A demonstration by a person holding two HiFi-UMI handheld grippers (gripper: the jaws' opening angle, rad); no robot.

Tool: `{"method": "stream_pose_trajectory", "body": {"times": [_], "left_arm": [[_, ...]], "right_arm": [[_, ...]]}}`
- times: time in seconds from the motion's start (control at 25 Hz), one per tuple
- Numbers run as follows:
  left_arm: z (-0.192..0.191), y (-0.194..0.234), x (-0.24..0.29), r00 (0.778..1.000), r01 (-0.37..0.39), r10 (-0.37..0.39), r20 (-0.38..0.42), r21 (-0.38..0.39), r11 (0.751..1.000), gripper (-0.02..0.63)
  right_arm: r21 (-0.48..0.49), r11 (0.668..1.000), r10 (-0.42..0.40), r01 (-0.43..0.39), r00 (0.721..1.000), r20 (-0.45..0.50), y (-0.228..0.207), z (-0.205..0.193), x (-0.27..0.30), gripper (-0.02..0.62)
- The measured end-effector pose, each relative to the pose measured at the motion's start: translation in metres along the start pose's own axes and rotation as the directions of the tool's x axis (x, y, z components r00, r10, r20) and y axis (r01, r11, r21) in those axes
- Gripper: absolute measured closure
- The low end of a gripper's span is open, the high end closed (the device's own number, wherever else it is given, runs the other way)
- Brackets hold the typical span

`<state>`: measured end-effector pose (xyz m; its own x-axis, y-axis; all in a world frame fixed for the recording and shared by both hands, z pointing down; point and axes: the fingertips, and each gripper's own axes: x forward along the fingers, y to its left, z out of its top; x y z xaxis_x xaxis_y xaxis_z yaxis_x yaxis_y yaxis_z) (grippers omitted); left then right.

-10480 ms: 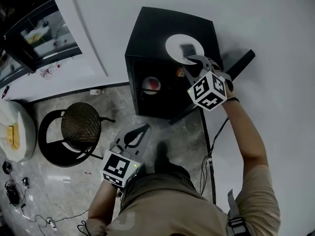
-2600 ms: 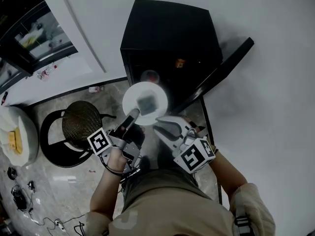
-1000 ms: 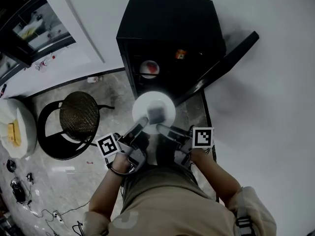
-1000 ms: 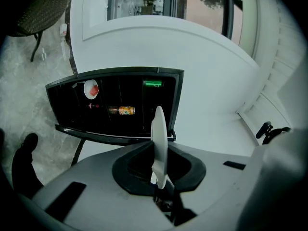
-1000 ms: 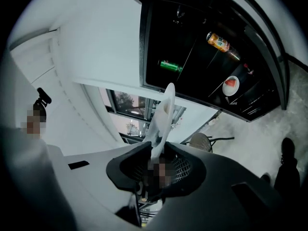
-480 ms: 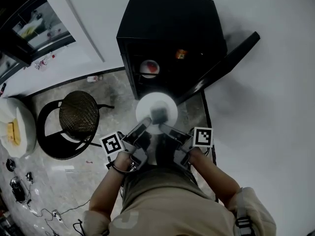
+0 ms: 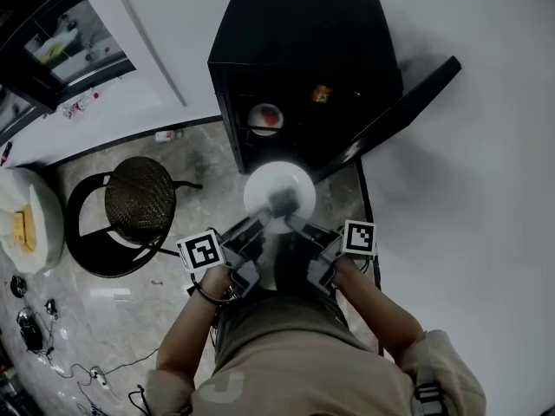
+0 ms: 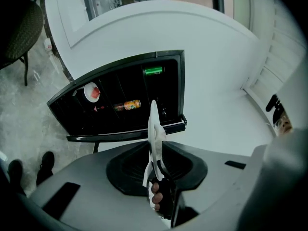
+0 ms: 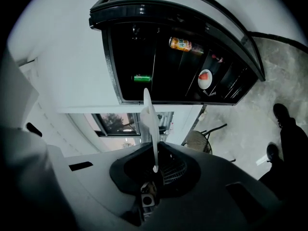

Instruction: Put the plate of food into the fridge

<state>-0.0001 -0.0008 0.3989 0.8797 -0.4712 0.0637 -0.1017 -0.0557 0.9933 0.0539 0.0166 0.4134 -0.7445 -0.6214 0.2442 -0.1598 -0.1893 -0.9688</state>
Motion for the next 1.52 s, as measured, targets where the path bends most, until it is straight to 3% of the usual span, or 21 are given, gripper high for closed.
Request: {"method": "stream_pose_trajectory", "body": {"times": [0.24,0.52,0.72,0.96,1.2,1.52], "left_arm": [[-0.004,0.007,-0.005,0.998,-0.044,0.048,-0.041,0.094,0.995,0.525],[-0.009,0.021,-0.009,0.993,-0.104,0.113,-0.044,0.161,0.981,0.525],[-0.007,0.027,-0.011,0.99,-0.131,0.138,-0.039,0.154,0.979,0.565],[0.0,0.047,-0.011,0.96,-0.25,0.276,-0.053,0.288,0.924,0.592],[0.01,0.057,-0.006,0.928,-0.321,0.368,-0.052,0.388,0.864,0.594],[0.011,0.072,0.01,0.915,-0.352,0.399,-0.049,0.383,0.854,0.594]], "right_arm": [[0.094,0.995,-0.018,0.015,0.999,0.031,-0.011,0.001,-0.001,0.565],[0.133,0.991,-0.03,0.022,0.998,0.06,-0.027,0.015,-0.006,0.564],[0.12,0.991,-0.061,0.052,0.996,0.071,-0.043,0.021,-0.005,0.563],[0.11,0.991,-0.092,0.083,0.993,0.079,-0.063,0.028,-0.001,0.564],[0.102,0.99,-0.111,0.102,0.989,0.092,-0.08,0.036,0.007,0.563],[0.115,0.986,-0.13,0.118,0.987,0.098,-0.106,0.049,0.013,0.563]]}}
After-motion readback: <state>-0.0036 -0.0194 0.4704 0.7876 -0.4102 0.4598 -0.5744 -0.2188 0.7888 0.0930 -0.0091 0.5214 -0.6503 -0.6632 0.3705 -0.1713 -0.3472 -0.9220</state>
